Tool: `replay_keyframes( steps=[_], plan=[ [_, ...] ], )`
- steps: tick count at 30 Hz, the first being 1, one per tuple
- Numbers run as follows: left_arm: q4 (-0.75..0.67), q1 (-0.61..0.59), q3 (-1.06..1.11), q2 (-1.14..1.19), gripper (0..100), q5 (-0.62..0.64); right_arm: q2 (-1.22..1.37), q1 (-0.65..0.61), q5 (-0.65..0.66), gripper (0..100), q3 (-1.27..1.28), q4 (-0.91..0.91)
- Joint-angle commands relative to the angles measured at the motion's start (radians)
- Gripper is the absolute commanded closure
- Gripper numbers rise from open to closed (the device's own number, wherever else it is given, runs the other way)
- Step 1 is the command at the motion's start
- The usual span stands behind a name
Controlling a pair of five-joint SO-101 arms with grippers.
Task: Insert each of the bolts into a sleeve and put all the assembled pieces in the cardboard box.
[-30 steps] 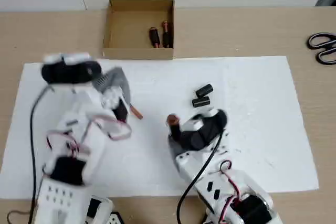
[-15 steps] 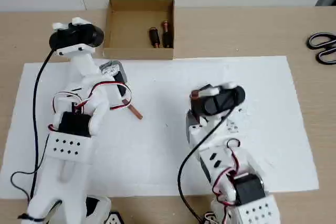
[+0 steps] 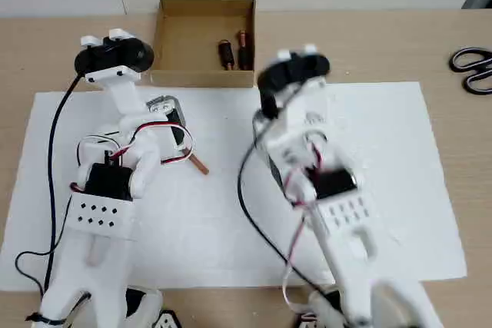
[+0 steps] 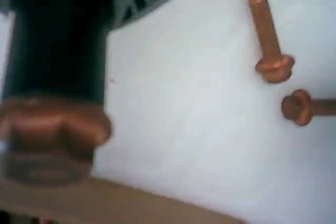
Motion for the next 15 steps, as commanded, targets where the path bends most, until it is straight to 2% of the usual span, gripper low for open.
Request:
replay_keyframes(
  steps=[1,15],
  plan=[
    [0.003,-0.006,-0.033,-0.003,99,-0.011,0.214,0.012,-0.003,99.6,-0.272,-0.033],
    [0.005,-0.002,-0.033,-0.003,99,-0.011,0.989,0.012,-0.003,99.5,-1.114,-0.03]
  ],
)
